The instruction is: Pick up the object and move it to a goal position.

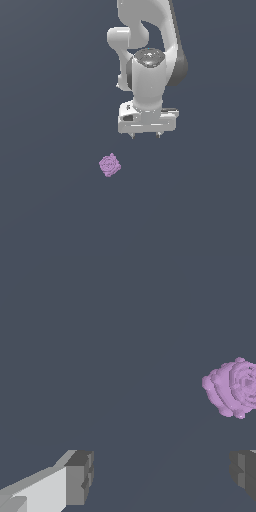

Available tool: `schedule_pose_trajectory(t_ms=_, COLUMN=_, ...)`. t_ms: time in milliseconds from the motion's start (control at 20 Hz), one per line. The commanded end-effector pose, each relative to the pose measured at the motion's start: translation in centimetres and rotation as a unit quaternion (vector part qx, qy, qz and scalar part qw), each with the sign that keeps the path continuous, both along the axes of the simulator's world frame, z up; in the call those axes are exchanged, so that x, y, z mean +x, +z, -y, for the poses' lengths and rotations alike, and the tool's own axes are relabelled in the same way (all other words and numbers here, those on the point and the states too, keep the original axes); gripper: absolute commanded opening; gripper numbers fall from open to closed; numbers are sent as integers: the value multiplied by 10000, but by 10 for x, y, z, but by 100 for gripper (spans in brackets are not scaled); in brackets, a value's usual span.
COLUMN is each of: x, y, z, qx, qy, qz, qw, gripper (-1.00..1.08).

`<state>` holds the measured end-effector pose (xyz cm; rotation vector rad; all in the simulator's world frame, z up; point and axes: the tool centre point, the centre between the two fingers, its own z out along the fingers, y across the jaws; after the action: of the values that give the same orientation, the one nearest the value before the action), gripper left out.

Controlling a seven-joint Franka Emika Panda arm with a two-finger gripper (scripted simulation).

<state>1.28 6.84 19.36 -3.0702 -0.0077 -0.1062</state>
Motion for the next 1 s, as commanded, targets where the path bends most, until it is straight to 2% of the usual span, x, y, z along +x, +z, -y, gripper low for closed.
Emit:
schedule_pose_trajectory(t_ms=0, x=1, y=-1, z=2, qx=-5, qy=23, qz=-2, qw=10000, gripper=100)
schedule_pose_trajectory(t_ms=500, x=13, y=-16, z=24, qx=-100, qy=464, qz=-23, qw=9989, gripper=100)
schedule_pose_trajectory(t_ms=950, x=32, y=-46, z=68, qx=-250, qy=1266, qz=-82, qw=9916, gripper=100)
